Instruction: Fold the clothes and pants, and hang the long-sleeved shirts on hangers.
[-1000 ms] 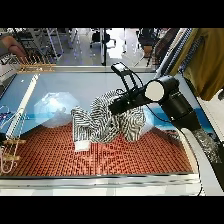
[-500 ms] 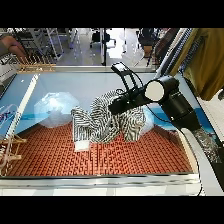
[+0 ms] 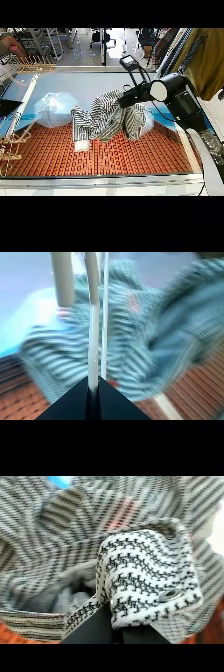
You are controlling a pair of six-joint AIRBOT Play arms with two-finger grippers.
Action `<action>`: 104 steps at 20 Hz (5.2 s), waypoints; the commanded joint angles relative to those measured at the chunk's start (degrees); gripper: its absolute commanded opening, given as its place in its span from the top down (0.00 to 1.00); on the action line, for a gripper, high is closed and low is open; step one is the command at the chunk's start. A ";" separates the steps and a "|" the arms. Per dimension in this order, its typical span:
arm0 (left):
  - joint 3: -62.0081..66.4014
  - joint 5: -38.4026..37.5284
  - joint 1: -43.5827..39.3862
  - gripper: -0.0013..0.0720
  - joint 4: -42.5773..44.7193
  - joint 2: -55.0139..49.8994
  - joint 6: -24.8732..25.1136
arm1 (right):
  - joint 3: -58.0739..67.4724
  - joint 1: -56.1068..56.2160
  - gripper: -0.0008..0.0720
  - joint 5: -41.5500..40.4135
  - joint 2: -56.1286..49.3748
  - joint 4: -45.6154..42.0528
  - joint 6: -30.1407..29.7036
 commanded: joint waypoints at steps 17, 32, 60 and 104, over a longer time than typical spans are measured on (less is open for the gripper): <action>0.57 -1.14 -29.53 0.95 -7.21 -21.07 11.47 | 2.16 13.20 0.92 5.75 2.71 4.55 -14.36; 5.53 0.70 -24.00 0.95 -13.94 -13.73 12.72 | 3.37 14.40 0.92 8.92 5.07 -2.25 -1.62; 5.51 -9.38 -35.67 0.95 -36.28 -26.47 26.25 | 2.89 16.13 0.23 10.51 10.64 -23.65 -25.14; -1.27 29.09 -50.38 0.67 -15.39 -32.30 -28.59 | 6.29 5.42 0.93 14.27 3.96 -19.91 6.27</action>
